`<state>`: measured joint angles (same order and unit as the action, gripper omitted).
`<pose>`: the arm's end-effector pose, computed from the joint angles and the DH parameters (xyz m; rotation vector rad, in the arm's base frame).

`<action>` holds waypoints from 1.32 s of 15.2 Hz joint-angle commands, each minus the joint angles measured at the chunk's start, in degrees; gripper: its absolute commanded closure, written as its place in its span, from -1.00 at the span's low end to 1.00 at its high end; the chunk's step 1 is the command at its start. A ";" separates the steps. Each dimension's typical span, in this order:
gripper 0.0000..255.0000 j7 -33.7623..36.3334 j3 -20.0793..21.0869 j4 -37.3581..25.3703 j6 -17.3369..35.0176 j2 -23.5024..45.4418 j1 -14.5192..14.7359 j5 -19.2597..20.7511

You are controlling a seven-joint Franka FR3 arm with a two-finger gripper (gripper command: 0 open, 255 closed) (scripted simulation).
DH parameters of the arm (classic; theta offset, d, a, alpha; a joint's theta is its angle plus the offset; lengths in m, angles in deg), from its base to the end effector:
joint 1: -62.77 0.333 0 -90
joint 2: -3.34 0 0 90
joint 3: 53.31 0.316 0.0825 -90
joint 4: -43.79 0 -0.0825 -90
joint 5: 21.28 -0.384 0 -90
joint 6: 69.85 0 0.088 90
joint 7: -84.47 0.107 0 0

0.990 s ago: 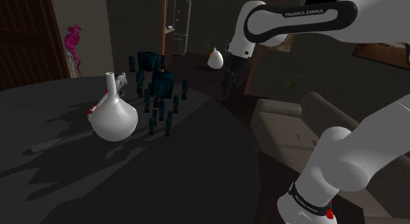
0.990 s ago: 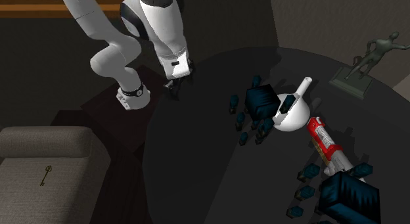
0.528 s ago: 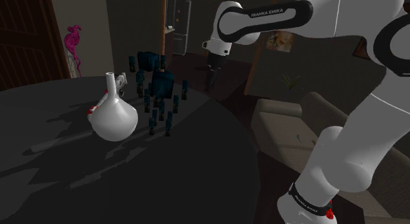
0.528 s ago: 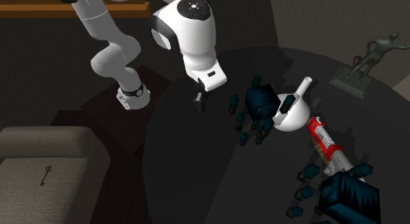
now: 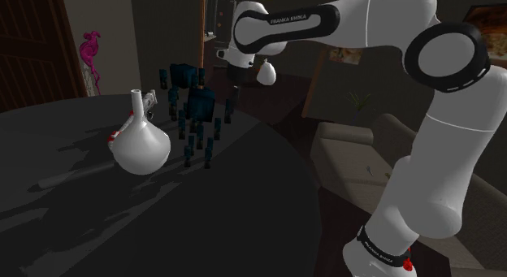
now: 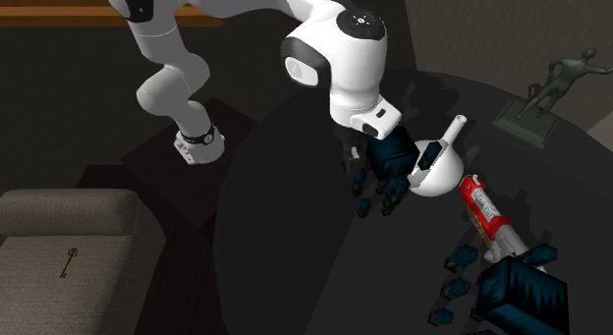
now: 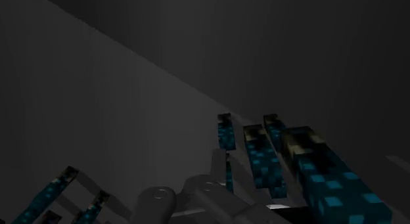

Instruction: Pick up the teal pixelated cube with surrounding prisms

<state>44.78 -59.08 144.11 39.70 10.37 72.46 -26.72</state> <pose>0.6017 0.0505 0.4978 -2.8742 -1.1018 -0.0941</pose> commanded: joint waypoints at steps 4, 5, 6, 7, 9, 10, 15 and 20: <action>-1.00 -5.74 1.55 -8.01 0.08 7.13 0.84 0.18; -1.00 -5.80 1.56 -7.35 0.82 7.21 0.85 0.16; -1.00 -5.85 1.57 -6.71 1.55 7.31 0.85 0.13; -1.00 -5.91 1.58 -6.09 2.28 7.42 0.86 0.10; -1.00 -6.03 1.60 -4.90 3.72 7.67 0.87 0.03; -1.00 -6.09 1.61 -4.32 4.44 7.81 0.87 -0.01; 1.00 -6.14 1.61 -4.18 4.70 7.94 0.85 -0.03; 1.00 -6.14 1.60 -4.16 4.71 7.92 0.85 -0.03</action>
<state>38.64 -57.47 139.93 44.39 18.23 73.32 -26.75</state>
